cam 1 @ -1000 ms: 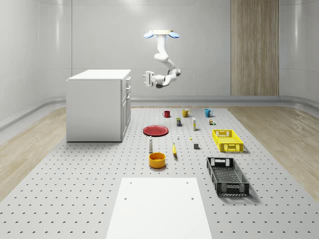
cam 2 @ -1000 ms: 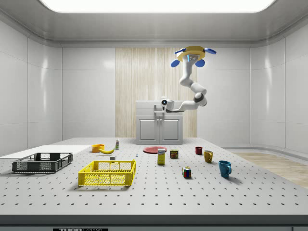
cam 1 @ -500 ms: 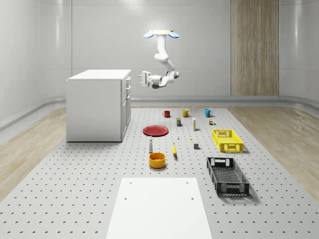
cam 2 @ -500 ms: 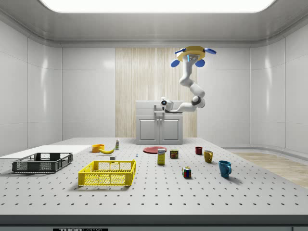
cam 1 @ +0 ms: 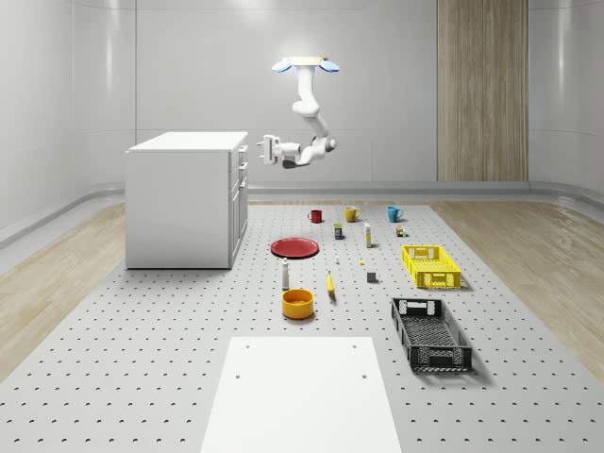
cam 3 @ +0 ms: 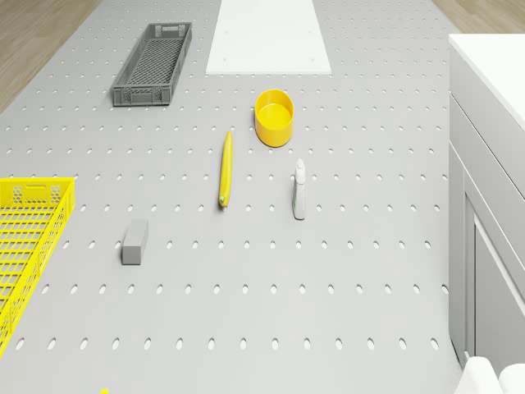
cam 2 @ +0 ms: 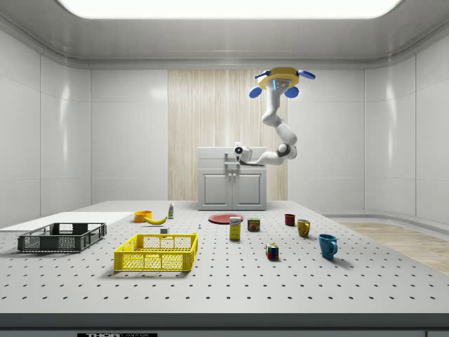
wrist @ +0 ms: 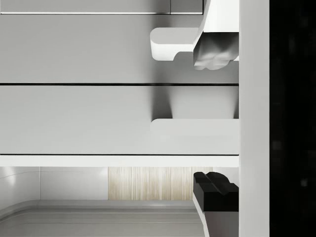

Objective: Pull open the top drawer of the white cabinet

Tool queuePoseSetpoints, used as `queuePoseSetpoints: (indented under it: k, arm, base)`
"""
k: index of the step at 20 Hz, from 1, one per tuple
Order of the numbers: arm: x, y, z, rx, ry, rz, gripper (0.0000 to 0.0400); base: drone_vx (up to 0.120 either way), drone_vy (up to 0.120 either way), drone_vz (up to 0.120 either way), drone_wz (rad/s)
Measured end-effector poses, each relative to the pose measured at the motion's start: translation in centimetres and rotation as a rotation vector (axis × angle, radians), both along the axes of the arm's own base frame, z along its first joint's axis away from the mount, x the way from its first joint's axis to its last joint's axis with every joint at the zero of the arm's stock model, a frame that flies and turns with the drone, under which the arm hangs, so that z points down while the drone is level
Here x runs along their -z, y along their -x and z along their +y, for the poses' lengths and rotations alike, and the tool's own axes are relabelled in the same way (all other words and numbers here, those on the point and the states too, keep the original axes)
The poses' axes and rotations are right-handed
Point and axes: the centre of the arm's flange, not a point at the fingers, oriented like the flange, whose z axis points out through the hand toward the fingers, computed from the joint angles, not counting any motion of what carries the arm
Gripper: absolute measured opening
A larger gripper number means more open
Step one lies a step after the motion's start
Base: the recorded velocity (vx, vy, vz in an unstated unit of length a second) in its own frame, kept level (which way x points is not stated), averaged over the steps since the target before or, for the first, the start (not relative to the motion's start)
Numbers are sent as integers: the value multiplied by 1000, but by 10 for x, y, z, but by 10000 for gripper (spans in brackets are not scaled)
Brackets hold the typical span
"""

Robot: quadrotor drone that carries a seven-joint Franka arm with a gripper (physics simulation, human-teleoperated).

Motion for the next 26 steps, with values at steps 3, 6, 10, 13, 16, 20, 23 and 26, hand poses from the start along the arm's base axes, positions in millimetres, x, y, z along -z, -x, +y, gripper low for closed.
queuePoseSetpoints:
  k: [3,6,10,13,16,20,23,26]
  arm:
    - [0,0,9,0,0,0,305]
    - [0,0,19,0,0,0,305]
    - [0,0,36,0,0,0,305]
    - [0,0,46,0,0,0,305]
    - [0,0,52,0,0,0,305]
    - [3,0,55,0,-1,0,305]
    - [8,0,57,0,-1,0,305]
    - [11,0,57,0,-1,0,305]
  base:
    - [0,0,0,0]
    - [0,0,0,0]
    - [0,0,0,0]
    - [0,0,0,0]
    - [0,0,0,0]
    - [0,0,0,0]
    - [0,0,0,0]
    - [0,0,0,0]
